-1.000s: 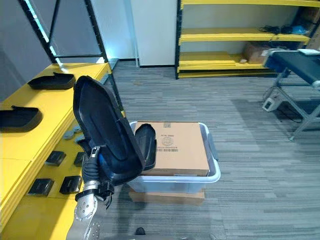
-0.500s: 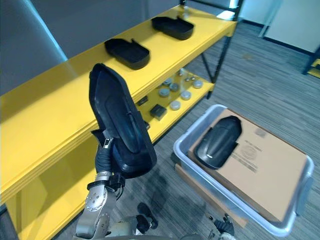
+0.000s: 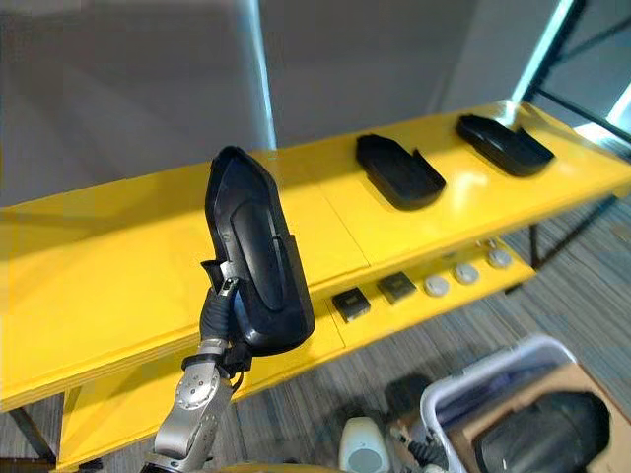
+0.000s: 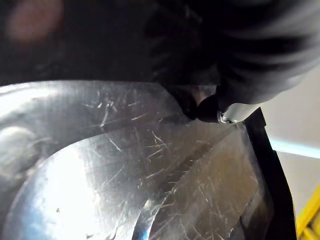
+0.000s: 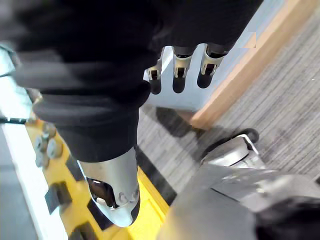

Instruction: Walk over and take plastic housings, then place them on the shelf

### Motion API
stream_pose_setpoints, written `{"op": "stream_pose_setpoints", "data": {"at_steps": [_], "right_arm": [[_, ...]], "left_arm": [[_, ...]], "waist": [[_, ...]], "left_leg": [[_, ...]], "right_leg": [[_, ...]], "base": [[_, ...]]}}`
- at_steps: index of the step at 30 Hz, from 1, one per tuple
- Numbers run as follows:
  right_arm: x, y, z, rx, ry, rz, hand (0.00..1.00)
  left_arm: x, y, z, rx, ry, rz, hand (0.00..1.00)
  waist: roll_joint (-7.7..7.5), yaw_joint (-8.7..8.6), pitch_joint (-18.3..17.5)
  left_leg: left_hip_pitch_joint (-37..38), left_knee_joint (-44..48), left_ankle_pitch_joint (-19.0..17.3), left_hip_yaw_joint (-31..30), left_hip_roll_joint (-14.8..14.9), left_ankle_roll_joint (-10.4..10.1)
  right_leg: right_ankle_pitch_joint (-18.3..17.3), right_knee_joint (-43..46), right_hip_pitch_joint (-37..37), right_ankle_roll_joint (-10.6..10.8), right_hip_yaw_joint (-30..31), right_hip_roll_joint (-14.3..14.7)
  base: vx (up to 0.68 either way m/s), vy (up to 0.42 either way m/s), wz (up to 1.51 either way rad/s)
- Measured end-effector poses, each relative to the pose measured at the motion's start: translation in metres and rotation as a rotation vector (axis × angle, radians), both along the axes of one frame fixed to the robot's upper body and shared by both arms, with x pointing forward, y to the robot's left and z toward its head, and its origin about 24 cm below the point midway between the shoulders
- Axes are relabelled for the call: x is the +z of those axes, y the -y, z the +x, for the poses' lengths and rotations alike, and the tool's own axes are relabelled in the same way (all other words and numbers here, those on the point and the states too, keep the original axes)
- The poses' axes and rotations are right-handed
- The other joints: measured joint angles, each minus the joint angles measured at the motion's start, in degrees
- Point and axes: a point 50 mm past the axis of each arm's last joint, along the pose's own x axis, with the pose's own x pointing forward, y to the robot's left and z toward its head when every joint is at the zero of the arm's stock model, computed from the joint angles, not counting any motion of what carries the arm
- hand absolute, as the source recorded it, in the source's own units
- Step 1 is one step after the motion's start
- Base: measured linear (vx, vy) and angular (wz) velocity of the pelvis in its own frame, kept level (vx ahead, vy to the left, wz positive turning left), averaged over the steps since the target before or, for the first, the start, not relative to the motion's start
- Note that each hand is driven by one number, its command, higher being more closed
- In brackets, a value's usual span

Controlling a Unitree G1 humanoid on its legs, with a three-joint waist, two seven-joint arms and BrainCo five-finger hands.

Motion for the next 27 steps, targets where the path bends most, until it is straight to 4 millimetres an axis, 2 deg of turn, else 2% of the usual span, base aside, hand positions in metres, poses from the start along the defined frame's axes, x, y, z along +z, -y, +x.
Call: {"op": "stream_pose_setpoints", "data": {"at_steps": [3,5,8,12,17,21,27], "right_arm": [[0.002,-0.001,0.005,0.015,0.026,0.003,0.0],[0.002,-0.001,0.004,0.015,0.023,0.007,0.0],[-0.001,0.0,0.002,0.018,0.004,0.007,0.0],[-0.002,0.0,0.006,0.043,-0.006,-0.003,0.0],[-0.002,0.0,0.01,0.064,-0.008,-0.01,0.0],[-0.002,0.0,0.013,0.106,-0.006,-0.022,0.0],[0.0,-0.003,0.018,0.156,0.012,-0.032,0.0]], "left_arm": [[0.002,0.001,0.002,-0.007,0.014,-0.011,1.0],[0.002,0.003,0.002,-0.014,0.014,-0.016,1.0],[0.001,-0.001,0.003,-0.003,0.011,-0.004,1.0],[0.001,-0.019,0.005,0.045,0.015,0.071,1.0],[0.012,-0.026,0.018,0.062,0.064,0.183,1.0],[0.014,-0.031,0.03,0.09,0.065,0.256,1.0],[0.016,-0.035,0.061,0.13,0.042,0.337,1.0]], "waist": [[0.37,-0.03,-0.2],[0.25,0.0,-0.4],[0.94,-0.64,-0.8],[1.1,-0.59,-0.9],[1.2,-0.59,-1.0],[1.22,-1.27,-1.1],[1.14,-1.73,-1.1]], "left_leg": [[0.3,-0.8,0.2,-0.4,2.6,-1.0],[1.3,-2.8,1.3,-0.8,2.9,-2.6],[3.1,-7.1,4.1,-2.1,2.9,-2.5],[3.6,-10.5,6.6,-2.2,2.8,-2.1],[3.5,-12.9,9.0,-2.8,1.7,-1.4],[3.6,-14.8,10.6,-2.9,1.4,-1.6],[4.0,-18.4,12.6,-3.2,1.0,-2.8]], "right_leg": [[-0.2,-1.9,1.5,-1.3,-2.6,1.9],[0.0,-3.4,2.9,-1.6,-3.5,2.2],[2.3,-9.0,5.8,-2.4,-5.7,2.7],[6.7,-16.6,8.5,-2.4,-6.1,3.5],[11.5,-23.5,10.7,-2.6,-6.2,3.5],[13.2,-25.7,11.0,-3.1,-6.2,3.5],[14.8,-29.3,11.7,-2.8,-6.3,3.7]], "base": [[0.14,-0.156,0.21],[0.11,-0.127,0.23],[0.09,-0.073,0.27],[0.0,-0.003,0.04],[-0.09,0.015,0.04],[-0.12,-0.033,-0.01],[-0.11,-0.046,0.0]]}}
